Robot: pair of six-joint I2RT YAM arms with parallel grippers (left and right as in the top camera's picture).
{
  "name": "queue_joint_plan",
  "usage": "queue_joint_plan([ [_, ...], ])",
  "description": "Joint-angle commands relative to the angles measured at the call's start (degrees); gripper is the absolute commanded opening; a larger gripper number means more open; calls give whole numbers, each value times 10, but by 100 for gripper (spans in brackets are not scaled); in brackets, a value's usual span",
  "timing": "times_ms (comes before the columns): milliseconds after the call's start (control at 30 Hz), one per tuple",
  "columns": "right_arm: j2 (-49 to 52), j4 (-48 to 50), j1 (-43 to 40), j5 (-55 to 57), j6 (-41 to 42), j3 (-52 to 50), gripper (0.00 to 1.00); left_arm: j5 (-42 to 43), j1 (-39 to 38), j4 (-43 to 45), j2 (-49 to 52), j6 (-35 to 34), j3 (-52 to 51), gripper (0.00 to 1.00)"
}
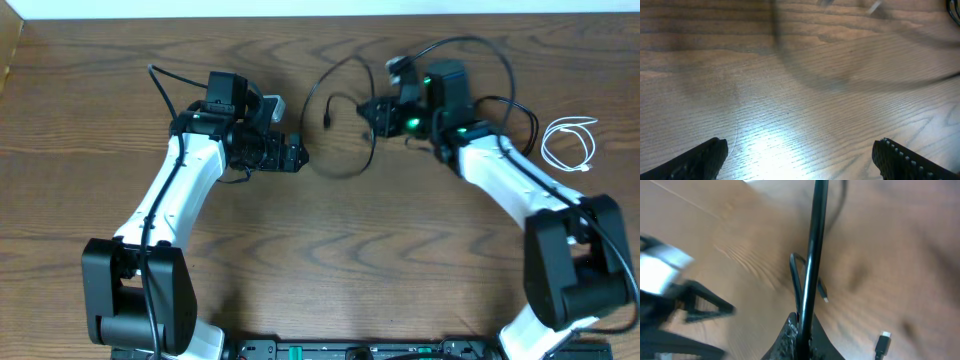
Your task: Untangle cables
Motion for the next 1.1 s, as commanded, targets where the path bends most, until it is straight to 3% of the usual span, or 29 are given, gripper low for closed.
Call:
queue_joint_plan([
  [0, -47, 26, -34, -56, -12, 11, 1, -2, 2, -2, 0, -2, 0, 97],
  [367, -64, -49, -142, -57, 23, 11, 1, -2, 2, -2, 0, -2, 0, 97],
  [700, -64, -68, -296, -225, 110, 11, 1, -2, 2, -2, 0, -2, 0, 97],
  [1067, -64, -68, -440, -382, 106, 11, 1, -2, 2, -2, 0, -2, 0, 97],
])
